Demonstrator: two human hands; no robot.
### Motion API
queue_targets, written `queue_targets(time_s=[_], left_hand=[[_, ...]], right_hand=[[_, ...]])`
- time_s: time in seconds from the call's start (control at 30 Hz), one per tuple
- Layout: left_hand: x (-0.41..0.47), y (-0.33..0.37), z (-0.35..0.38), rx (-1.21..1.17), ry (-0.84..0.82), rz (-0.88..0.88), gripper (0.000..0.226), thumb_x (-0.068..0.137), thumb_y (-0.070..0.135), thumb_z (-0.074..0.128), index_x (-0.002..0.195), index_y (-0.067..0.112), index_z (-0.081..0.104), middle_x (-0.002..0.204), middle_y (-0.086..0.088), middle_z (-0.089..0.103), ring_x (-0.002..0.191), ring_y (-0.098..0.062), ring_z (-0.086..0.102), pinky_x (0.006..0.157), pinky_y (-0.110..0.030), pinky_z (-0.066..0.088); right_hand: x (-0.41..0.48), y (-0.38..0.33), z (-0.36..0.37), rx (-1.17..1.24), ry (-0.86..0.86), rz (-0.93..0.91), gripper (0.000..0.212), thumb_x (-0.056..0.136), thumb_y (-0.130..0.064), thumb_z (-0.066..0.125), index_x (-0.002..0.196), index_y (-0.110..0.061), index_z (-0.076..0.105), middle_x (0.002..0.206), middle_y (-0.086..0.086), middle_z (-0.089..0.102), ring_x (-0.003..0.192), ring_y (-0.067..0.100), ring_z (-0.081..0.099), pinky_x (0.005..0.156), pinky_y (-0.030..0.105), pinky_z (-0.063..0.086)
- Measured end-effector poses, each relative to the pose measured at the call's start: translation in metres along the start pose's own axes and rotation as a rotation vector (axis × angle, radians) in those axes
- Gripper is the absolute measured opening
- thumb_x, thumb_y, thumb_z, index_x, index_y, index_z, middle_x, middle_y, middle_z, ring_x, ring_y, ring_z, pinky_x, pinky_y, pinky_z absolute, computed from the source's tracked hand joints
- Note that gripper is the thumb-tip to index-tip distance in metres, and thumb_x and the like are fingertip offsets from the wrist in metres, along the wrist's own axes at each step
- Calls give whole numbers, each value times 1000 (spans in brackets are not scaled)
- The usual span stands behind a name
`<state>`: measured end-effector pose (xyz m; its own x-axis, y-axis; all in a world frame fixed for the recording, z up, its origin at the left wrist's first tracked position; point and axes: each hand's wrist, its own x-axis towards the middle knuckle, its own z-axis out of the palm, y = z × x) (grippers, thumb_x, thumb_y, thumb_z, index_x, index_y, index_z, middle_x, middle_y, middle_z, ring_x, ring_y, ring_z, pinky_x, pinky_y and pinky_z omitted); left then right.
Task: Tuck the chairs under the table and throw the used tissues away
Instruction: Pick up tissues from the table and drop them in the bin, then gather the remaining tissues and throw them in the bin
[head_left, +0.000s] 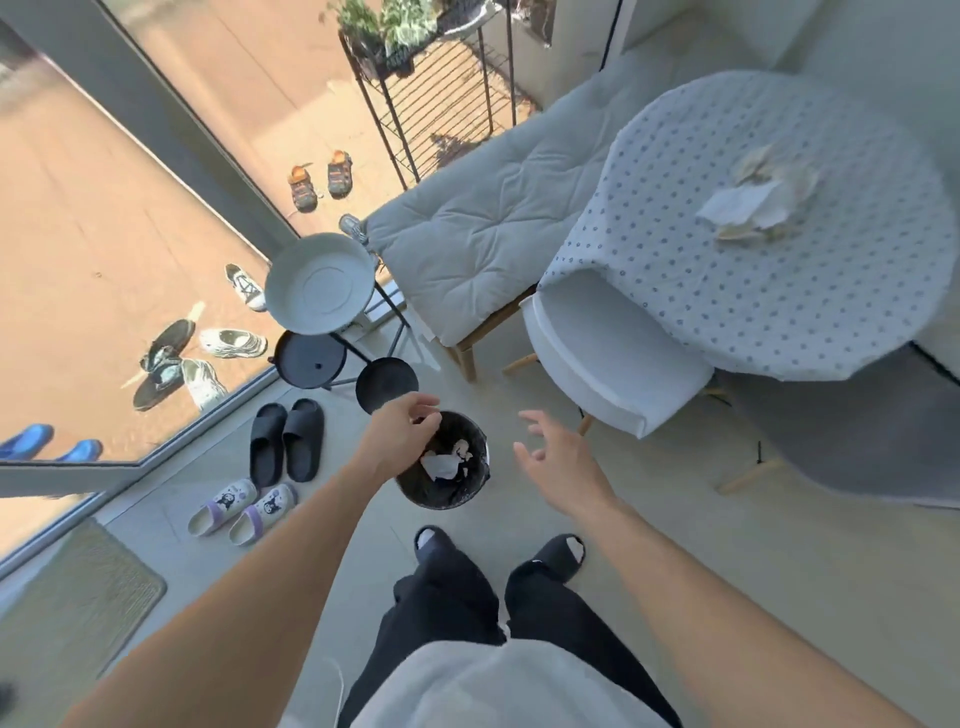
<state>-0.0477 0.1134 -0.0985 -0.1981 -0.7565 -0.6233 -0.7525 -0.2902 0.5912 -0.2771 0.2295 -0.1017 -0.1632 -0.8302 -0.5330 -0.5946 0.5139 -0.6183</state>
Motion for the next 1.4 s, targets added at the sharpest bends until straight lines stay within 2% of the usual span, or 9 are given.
queue_targets(time_s=[0.1,0.23,0.4,0.63,0.77,0.9,1.07,1.2,1.4], left_hand=[[-19,54,-3,26,13,104,31,93,40,59,122,34,68,112,17,73,100,-7,70,98,-39,55],[-22,119,-7,60,25,187,28,94,44,59,120,40,67,114,23,71,93,-5,72,83,-44,62],[10,190,-7,121,6,278,33,91,46,59,123,39,67,121,17,71,95,-9,73,88,-45,60],[88,275,0,85,-98,341,41,84,53,60,121,38,68,115,17,71,104,-15,70,97,-51,56],[128,320,10,77,-149,374,39,85,54,63,120,37,68,113,18,71,105,-15,69,96,-45,57],[159,353,29,140,-191,433,29,95,37,65,124,31,67,118,13,70,98,-15,70,75,-27,58],[194,379,55,166,-245,434,36,93,39,68,128,29,66,121,12,69,100,-7,67,88,-31,55],[219,401,81,203,-263,403,40,92,40,70,130,29,65,125,11,68,104,-11,66,81,-23,47],[262,434,130,254,-231,416,53,89,45,73,137,30,59,131,6,62,109,-16,63,92,-33,54]], right_hand=[[-26,0,-42,16,34,-39,44,102,-40,56,145,-35,48,140,-7,61,92,6,68,94,44,58],[-31,10,-93,40,138,-71,36,100,-38,57,136,-33,54,129,-7,64,93,10,68,95,42,56],[-10,35,-162,76,254,-19,36,99,-39,54,135,-34,53,126,-7,61,97,13,64,90,36,54],[19,69,-259,51,354,115,42,101,-37,55,142,-28,48,134,-3,58,111,17,62,99,40,52],[31,87,-308,62,408,210,45,101,-39,57,143,-32,46,136,-3,56,114,18,60,100,42,51],[38,105,-340,69,458,295,46,99,-40,60,142,-33,46,137,-4,55,114,18,61,101,41,50],[53,124,-365,66,459,353,51,98,-42,62,145,-34,43,140,-5,53,116,16,59,99,39,51],[84,142,-387,40,425,352,57,97,-41,64,148,-30,40,143,-2,49,110,13,57,93,34,50],[160,178,-437,-51,324,304,66,94,-41,68,150,-33,33,142,-3,41,99,16,64,71,31,55]])
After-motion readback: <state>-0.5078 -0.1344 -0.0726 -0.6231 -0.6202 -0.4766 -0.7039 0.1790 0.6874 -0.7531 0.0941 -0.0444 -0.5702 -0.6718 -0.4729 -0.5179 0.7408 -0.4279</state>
